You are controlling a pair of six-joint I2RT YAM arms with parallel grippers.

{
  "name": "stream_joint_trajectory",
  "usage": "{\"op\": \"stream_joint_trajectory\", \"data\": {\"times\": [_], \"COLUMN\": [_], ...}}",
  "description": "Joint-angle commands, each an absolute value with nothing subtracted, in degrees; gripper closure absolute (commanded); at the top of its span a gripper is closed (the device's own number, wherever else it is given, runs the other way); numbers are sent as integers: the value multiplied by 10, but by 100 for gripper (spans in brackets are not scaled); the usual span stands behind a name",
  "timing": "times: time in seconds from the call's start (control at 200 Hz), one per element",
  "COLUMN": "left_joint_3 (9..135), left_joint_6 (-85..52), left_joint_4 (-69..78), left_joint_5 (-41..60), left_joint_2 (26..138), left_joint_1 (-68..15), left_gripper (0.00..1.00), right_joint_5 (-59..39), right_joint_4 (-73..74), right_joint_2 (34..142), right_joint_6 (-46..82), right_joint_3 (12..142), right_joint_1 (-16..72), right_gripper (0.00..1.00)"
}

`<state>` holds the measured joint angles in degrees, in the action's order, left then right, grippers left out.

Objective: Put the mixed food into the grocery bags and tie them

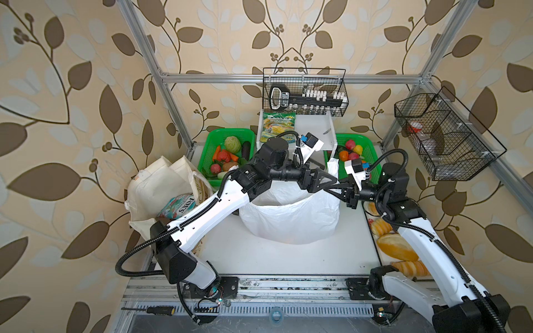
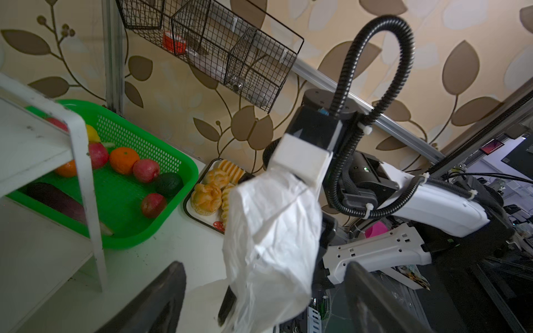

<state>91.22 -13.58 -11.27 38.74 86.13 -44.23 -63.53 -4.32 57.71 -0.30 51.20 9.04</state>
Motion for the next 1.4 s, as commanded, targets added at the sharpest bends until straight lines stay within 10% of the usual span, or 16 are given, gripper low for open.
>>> {"op": "stream_joint_trajectory", "data": {"times": [0.0,0.375,0.63,0.82,1.065,1.395], "left_joint_3": [957,995,1006,1013,1015,1021], "left_joint_6": [-126,-144,-160,-147,-144,-155], "left_joint_4": [-88,-101,-87,-121,-129,-129], "left_joint_5": [381,398,380,379,383,358], "left_joint_2": [871,903,890,872,874,877], "left_joint_1": [-442,-442,-442,-442,-442,-442], "left_gripper": [13,40,100,100,100,100], "right_joint_5": [-657,-660,-650,-629,-523,-234], "right_joint_4": [-48,-69,-106,-97,-21,63], "right_joint_2": [568,564,569,559,526,497], "right_joint_6": [-27,-29,-43,-27,7,114], "right_joint_3": [504,507,512,504,514,468], "right_joint_1": [95,96,96,105,166,260], "right_gripper": [88,86,84,74,30,29]}}
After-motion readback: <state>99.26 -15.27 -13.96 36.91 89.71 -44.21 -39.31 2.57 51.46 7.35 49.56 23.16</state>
